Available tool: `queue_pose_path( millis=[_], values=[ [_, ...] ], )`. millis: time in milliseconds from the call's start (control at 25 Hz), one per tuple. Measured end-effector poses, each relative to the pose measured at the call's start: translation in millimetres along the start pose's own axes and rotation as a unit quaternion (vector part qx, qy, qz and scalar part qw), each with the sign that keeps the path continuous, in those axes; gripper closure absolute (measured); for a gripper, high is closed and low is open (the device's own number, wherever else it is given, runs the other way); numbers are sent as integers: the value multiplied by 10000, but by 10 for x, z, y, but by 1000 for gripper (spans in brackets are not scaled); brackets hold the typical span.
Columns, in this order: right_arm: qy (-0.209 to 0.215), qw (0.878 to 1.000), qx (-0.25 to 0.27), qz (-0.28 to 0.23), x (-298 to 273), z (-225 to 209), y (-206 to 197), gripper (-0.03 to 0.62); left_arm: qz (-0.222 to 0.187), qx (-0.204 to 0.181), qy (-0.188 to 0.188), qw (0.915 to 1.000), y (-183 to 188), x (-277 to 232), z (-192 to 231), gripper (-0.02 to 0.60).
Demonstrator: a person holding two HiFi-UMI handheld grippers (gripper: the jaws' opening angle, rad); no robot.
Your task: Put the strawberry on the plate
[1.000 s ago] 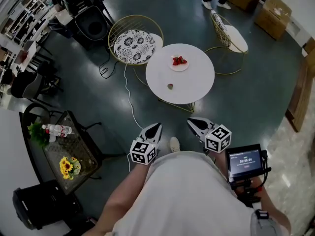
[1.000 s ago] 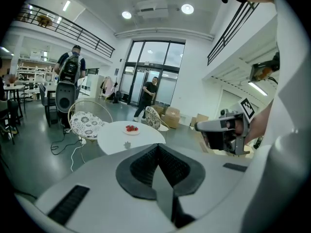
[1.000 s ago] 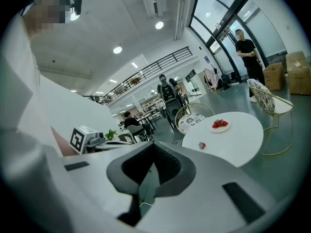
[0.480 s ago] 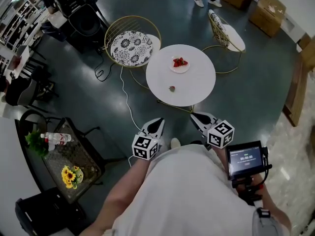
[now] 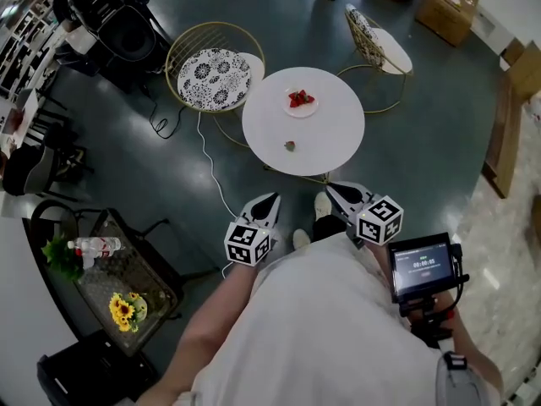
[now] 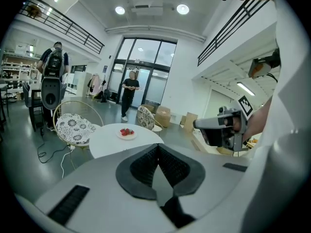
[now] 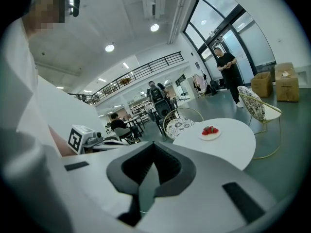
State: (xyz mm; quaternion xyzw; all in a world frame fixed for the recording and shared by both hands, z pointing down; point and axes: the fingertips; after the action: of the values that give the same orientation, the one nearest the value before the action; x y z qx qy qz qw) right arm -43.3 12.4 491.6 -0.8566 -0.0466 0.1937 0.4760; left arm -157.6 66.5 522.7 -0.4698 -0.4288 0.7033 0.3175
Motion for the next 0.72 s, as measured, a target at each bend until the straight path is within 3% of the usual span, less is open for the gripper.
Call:
queue_pose_path(
  millis=[440,720],
  values=[
    [93,9999,-10,133,-251,-10,114,588,12,88,76,9999,111,-11,166,575],
    [180,9994,-120,279,-490,-444,257,588,193,172,178,9995,147,-421,417,575]
  ],
)
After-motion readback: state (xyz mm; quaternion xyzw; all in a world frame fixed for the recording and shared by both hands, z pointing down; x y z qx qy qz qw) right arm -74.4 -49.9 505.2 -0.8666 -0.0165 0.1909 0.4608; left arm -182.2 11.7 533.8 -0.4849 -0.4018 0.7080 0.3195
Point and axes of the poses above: the fingertips, and each gripper's own axes: x backward along the fingers, z to its left, y out of its top, and after that the axes turned 4 degrees about -x, right-handed
